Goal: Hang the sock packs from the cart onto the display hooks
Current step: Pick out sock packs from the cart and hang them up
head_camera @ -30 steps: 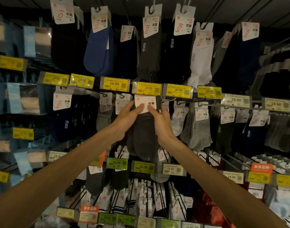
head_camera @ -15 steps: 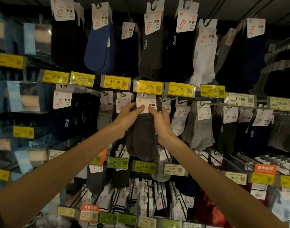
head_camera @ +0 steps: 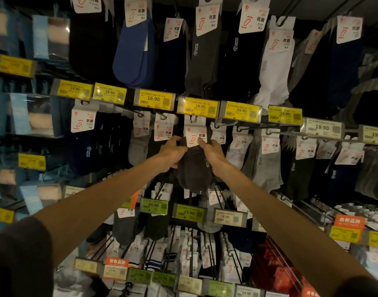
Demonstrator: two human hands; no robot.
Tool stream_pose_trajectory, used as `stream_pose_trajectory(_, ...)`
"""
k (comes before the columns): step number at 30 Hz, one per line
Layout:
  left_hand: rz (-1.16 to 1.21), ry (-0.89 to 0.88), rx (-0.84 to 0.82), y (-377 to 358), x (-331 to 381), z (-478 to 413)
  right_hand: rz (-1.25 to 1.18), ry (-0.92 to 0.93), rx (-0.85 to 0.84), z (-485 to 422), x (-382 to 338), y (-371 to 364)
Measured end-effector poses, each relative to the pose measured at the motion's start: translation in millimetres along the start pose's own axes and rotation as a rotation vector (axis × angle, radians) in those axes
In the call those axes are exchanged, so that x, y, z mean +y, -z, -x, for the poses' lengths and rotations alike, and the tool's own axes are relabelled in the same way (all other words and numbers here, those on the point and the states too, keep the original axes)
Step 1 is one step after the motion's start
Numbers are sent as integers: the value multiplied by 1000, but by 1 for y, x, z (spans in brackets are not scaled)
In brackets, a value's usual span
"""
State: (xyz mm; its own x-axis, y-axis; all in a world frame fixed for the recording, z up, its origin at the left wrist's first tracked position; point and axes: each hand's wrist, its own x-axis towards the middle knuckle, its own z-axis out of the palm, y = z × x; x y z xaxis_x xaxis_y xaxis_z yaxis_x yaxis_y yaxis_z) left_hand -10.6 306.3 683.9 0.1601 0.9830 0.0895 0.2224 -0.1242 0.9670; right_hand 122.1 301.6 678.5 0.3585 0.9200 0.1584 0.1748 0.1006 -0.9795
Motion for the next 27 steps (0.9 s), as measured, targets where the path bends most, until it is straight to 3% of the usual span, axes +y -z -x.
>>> stream_pose_trajectory(4,-186,-137,140,-5,-9,-15,235,131,149,1,13,-9)
stream_pose_trajectory(7,-456,-515,265,-8,-17,-15,636,637,417,4,30,-6)
stream_pose_trajectory(10,-883,-862,311,-9,-31,-28,1046,1011,329,-13,50,2)
stream_pose_trajectory(14,-1200,-663,98,-13,-40,-54,1205,897,128,-34,65,-1)
stream_pose_trajectory(22,-1396,-440,-95,-19,-12,-111,1430,637,-32,-91,51,-4)
stream_pose_trajectory(27,-1568,-365,-131,-33,2,-144,1497,466,-154,-116,37,-15)
